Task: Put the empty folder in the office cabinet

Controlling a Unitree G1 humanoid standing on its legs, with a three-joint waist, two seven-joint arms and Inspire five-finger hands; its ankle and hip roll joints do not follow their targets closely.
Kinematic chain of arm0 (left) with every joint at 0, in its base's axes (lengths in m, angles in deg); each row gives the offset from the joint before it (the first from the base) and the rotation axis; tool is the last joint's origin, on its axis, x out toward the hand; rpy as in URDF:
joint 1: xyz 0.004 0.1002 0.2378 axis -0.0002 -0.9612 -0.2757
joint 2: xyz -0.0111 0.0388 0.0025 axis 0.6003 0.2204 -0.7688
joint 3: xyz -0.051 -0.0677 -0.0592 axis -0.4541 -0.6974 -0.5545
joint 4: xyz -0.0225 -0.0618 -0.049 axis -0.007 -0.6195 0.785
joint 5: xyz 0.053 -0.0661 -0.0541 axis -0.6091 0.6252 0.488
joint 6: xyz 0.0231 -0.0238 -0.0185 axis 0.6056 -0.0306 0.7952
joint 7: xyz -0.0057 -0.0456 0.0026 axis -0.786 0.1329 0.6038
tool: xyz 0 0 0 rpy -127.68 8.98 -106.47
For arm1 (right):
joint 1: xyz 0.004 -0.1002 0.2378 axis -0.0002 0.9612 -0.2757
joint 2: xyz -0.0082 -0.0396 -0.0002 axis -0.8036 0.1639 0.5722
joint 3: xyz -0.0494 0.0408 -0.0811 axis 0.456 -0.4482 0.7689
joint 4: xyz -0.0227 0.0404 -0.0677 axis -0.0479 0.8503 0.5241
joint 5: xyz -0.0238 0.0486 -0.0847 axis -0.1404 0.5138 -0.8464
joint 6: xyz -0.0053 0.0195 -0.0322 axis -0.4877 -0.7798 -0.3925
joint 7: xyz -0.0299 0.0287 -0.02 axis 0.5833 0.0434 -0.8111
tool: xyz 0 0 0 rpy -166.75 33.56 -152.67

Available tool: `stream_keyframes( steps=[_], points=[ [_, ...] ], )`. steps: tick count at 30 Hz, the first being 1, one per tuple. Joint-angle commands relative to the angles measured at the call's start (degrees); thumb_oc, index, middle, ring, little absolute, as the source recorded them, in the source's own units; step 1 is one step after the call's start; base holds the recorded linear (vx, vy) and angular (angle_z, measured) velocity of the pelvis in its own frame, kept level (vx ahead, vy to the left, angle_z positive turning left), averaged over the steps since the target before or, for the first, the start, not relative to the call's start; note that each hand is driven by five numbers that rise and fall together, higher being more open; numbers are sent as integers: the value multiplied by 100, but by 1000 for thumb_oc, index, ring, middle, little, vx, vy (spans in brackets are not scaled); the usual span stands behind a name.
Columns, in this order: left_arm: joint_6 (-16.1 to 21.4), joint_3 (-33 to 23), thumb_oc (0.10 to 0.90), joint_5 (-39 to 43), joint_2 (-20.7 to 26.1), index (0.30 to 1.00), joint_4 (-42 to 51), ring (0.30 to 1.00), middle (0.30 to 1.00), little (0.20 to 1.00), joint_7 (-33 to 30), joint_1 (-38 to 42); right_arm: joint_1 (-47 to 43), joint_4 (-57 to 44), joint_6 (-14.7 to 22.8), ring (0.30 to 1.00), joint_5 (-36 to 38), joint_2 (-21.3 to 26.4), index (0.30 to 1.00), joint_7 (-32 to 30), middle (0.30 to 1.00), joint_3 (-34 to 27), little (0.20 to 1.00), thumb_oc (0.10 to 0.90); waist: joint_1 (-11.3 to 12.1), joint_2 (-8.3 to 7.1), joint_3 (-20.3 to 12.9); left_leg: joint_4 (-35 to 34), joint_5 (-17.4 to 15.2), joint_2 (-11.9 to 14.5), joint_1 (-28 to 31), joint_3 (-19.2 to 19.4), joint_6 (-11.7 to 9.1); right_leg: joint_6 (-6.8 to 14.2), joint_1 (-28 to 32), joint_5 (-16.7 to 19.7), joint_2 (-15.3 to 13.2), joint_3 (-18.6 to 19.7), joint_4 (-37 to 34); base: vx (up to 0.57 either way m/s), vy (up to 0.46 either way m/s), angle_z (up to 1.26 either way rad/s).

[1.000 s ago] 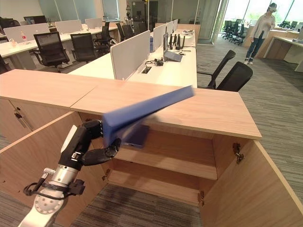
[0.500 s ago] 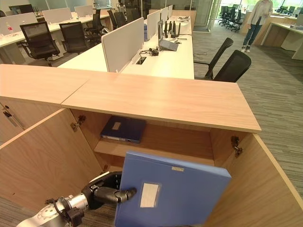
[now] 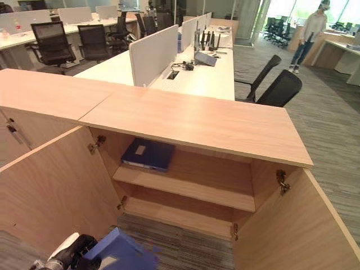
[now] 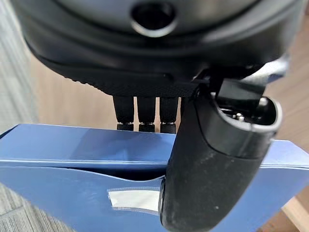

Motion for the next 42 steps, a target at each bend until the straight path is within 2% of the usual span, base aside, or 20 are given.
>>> stream_keyframes(
  steps=[1,5,8,12,17,30,35,42],
  points=[
    [535,-456,400,-163,96,300,823,300,300,300,-591,769,-624,-450,220,900,-337,331,900,-185,900,161,900,800,-151,153,-14,-11,-239,-31,-348,-337,-63,335,410,-996,85,-19,47,0,0,0],
    [543,-252,400,92,-2,300,932,300,300,300,-502,939,-784,-999,237,900,-468,405,900,-297,900,230,900,800,-159,189,7,-11,-229,-33,-357,-330,-62,333,406,-995,75,-36,47,-1,1,-1],
    [593,-15,400,440,-16,300,1187,300,300,300,-338,1063,-1187,-1629,326,900,-862,477,900,-518,900,474,900,800,-157,250,29,-11,-221,-36,-348,-324,-51,334,407,-989,70,-31,47,0,0,0],
    [690,33,400,677,170,300,1741,300,300,300,-361,1209,-1581,-2450,484,900,-1110,547,900,-424,900,909,900,800,-138,297,71,-11,-203,-38,-360,-334,-60,331,393,-990,53,-47,47,0,0,0],
    [752,66,400,752,278,300,2039,300,300,300,-340,1366,-1641,-3016,604,900,-1275,680,900,-255,900,1127,900,800,-144,308,81,-11,-197,-44,-375,-355,-73,338,388,-994,33,-72,47,0,0,0],
    [767,62,400,675,328,300,2223,300,300,300,-442,1398,-1515,-3731,744,900,-1227,729,900,-255,900,1166,900,800,-172,320,66,-11,-232,-39,-342,-342,-74,336,427,-1027,30,-58,47,0,0,0],
    [761,129,400,741,300,300,2256,300,300,300,-418,1446,-1536,-3710,732,900,-1197,700,900,-272,900,1190,900,800,-178,324,49,-11,-229,-37,-333,-331,-77,331,436,-1038,38,-55,47,0,0,0],
    [867,513,400,1029,516,300,2555,300,300,300,-75,1739,-1857,-3522,723,900,-1168,537,900,-349,900,1342,900,800,-180,342,-5,-11,-227,-34,-325,-336,-74,329,440,-1040,36,-57,47,-5,0,0]
  ],
)
